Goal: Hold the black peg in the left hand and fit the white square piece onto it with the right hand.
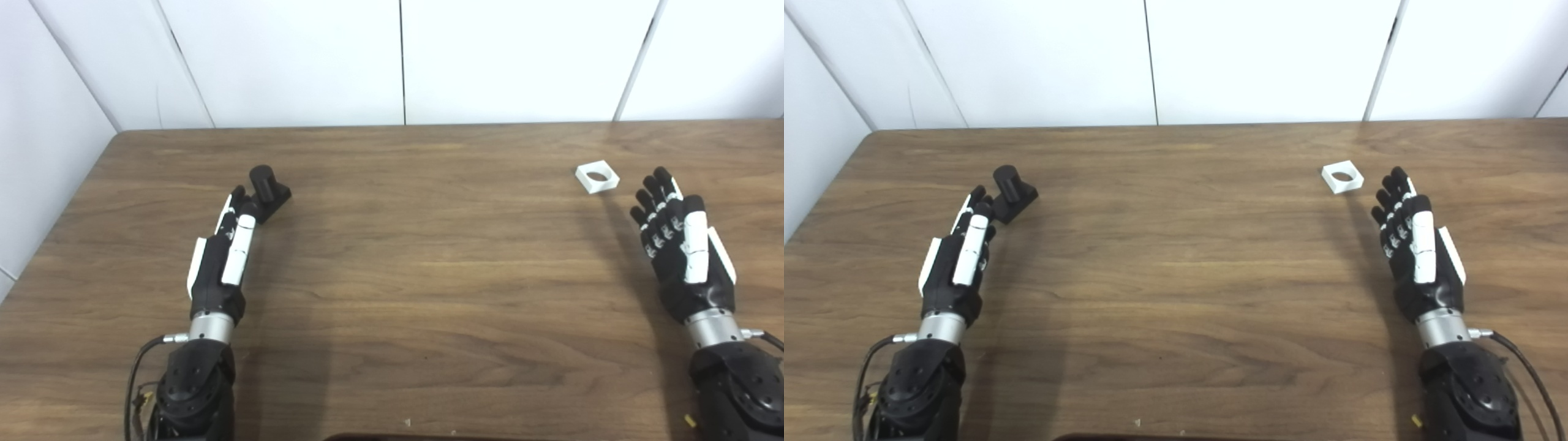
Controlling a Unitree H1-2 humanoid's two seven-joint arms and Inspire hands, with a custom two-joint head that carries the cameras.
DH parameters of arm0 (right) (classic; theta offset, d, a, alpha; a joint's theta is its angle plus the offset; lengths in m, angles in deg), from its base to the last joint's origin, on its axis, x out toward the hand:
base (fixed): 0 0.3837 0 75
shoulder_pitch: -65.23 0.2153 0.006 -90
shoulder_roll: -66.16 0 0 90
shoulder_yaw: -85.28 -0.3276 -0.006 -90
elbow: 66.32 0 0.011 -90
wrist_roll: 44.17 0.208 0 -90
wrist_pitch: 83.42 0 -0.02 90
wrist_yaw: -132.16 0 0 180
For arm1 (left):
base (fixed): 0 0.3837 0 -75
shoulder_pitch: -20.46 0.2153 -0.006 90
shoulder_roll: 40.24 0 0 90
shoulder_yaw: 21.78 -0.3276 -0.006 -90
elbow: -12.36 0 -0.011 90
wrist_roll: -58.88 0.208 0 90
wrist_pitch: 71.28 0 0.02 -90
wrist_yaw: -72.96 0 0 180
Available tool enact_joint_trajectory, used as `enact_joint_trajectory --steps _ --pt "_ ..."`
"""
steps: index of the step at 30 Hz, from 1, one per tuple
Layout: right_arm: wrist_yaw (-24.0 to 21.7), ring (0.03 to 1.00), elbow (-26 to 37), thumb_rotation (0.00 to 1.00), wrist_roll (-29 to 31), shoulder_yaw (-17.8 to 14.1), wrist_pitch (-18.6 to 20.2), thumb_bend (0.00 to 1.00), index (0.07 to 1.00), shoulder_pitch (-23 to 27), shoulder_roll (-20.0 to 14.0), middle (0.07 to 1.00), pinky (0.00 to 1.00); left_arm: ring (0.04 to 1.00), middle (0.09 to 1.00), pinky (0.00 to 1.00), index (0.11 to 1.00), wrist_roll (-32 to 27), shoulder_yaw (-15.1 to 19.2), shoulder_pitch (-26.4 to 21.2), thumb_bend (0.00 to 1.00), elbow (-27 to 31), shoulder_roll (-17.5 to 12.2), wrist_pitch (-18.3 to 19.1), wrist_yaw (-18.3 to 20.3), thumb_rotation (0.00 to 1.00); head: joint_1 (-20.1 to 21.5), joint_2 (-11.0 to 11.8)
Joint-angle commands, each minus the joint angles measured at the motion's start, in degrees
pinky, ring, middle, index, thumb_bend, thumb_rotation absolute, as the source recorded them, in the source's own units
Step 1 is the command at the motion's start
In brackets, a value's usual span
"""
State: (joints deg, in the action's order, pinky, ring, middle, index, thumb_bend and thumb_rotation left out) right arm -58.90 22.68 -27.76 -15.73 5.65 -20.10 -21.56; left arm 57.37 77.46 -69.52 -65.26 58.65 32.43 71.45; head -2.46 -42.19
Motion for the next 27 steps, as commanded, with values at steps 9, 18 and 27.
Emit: enact_joint_trajectory --steps 9,18,27 --pt "-0.6 1.0 -1.2 1.0 1.3 0.0 -1.8 0.49 1.0 -0.8 0.9 1.0 1.0 1.0 1.0 1.0 1.0 3.7 -0.4 -1.5 0.52 1.9 -0.9 -0.6 -1.5 0.62 -0.7 0.4" --pt "-1.0 1.0 -2.1 1.0 0.8 0.2 -2.8 0.49 1.0 -0.6 0.6 1.0 1.0 1.0 1.0 0.96 0.978 17.2 -2.5 -1.7 0.56 3.7 -1.5 0.4 -6.4 0.5 -0.9 0.7" --pt "-0.8 1.0 -2.4 1.0 0.9 0.2 -2.6 0.49 1.0 -0.5 0.9 1.0 1.0 1.0 1.0 1.0 0.924 33.0 -5.4 -3.5 0.62 3.9 -2.9 3.8 -9.5 0.29 -1.4 1.1"
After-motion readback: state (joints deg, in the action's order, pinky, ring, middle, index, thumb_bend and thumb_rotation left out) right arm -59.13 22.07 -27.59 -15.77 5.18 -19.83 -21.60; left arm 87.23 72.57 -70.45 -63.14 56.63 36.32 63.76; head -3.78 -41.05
